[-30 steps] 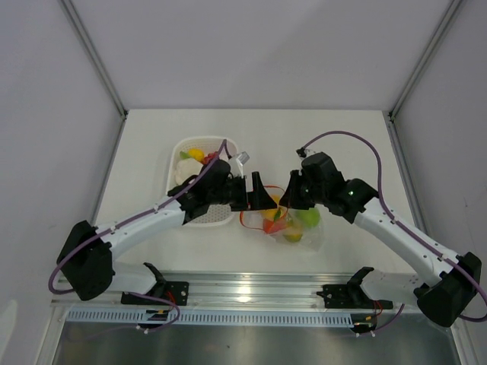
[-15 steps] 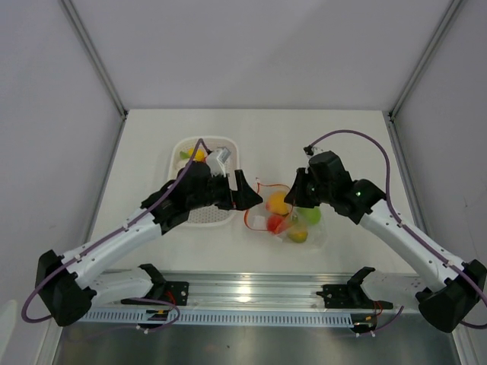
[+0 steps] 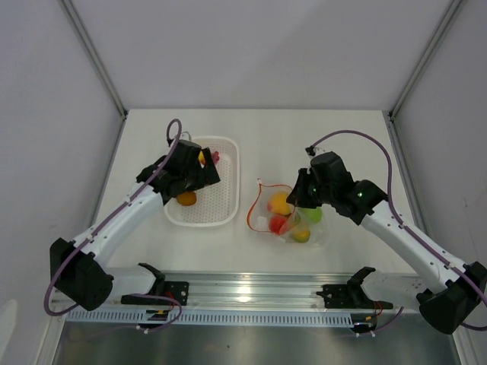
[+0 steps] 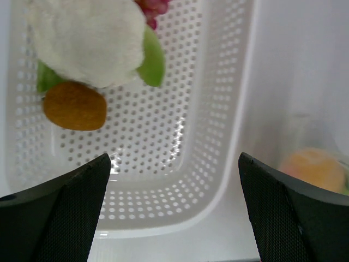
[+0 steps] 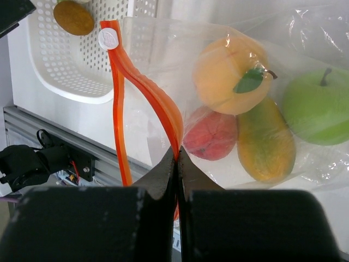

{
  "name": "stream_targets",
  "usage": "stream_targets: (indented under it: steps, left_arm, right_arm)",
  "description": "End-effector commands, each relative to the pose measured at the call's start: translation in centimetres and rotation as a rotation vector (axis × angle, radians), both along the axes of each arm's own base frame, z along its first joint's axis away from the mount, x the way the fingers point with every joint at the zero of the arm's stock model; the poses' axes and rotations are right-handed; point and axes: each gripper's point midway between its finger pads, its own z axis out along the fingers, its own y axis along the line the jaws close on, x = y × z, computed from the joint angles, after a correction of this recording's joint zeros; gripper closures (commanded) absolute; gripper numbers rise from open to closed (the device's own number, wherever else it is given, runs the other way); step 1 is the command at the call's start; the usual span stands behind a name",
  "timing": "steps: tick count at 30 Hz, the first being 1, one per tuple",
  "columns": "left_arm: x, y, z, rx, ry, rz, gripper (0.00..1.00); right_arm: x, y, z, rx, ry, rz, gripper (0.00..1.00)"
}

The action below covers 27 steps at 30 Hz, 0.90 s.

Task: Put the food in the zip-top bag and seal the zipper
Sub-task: Pick up the fake fruit from the bin.

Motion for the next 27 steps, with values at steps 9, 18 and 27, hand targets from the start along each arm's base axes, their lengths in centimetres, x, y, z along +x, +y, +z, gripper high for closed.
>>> stream_targets:
  steps: [9,18,27]
  left_arm:
    - [0.5,4.7,-6.5,0.149,0.231,0.264,0.04]
    - [1.1,6.7,-9.7,0.178,0.313,0.347,0.07]
    - [2.0,8.1,-12.3,0.202,0.363,0.396,0.15]
  right_arm:
    - [0.0,-0.3,-0.5,-0.007,-0.016,0.002,1.00]
    - [0.1,-0.4,-0.9,-0.017,-0.016,0.000,1.00]
    - [0.3,-0.1,-1.3,-0.015,-0.009,0.008,1.00]
